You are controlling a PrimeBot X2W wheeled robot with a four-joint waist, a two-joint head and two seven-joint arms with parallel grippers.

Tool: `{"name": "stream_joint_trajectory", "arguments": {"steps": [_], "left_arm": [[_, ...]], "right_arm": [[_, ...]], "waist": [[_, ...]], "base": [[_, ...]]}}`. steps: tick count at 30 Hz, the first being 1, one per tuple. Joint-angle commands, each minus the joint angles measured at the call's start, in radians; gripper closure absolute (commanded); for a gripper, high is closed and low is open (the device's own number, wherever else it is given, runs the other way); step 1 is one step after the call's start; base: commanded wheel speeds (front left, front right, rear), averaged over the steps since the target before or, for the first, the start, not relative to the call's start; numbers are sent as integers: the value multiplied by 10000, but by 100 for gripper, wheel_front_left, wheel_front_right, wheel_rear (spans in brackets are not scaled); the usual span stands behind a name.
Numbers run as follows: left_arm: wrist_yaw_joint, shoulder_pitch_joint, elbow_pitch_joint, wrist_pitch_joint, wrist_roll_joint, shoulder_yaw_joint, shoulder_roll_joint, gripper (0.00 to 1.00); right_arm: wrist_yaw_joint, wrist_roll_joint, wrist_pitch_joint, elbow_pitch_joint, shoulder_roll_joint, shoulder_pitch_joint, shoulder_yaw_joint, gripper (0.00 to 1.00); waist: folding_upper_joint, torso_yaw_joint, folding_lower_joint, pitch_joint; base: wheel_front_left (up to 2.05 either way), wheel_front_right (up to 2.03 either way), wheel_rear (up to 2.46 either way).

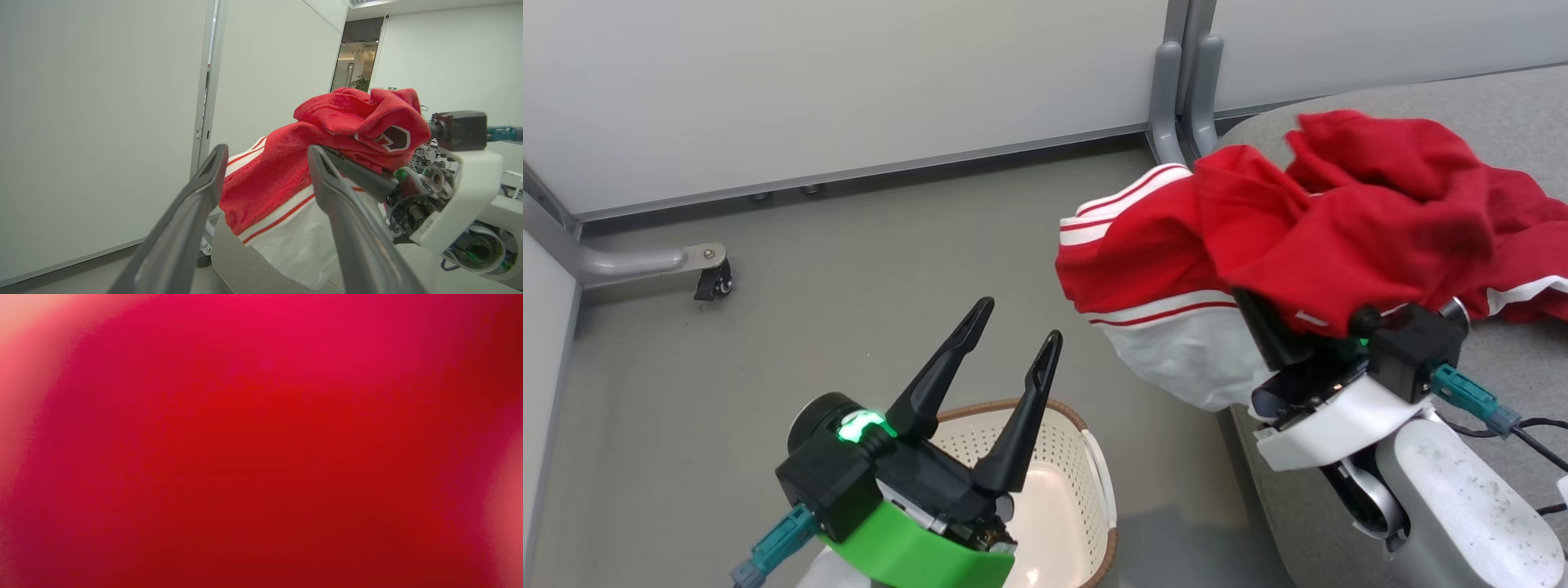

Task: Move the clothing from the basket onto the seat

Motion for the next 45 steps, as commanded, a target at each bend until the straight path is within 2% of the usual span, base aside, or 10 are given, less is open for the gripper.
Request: {"name": "stream_joint_trajectory", "arguments": {"steps": [1,9,20,24,37,45], "left_arm": [[-40,227,36,-2,-32,96,14,0],[-40,851,261,-2,-51,584,-64,0],[-40,1655,736,-2,76,1261,-197,0],[-40,1893,902,-1,74,1554,-395,0],[-40,2181,1343,-3,138,1557,-360,0],[-40,2060,1400,-1,843,1508,-327,0]], "right_arm": [[-15,-109,-4,-85,-8,193,-191,100],[-15,-690,-4,-328,-11,870,-1486,100],[-15,-1227,-4,-555,381,1937,-3040,100],[-15,-1276,-4,-540,504,2197,-3229,100],[-15,-1318,-4,-470,632,2369,-3364,100],[-15,-1279,-4,-485,656,2277,-3367,100]], "waist": [[0,8,0,-3],[0,78,0,-36],[0,121,0,-203],[0,107,0,-260],[0,120,0,-353],[0,117,0,-332]], "base": [[0,0,0],[0,0,0],[0,0,0],[0,0,0],[0,0,0],[0,0,0]]}}
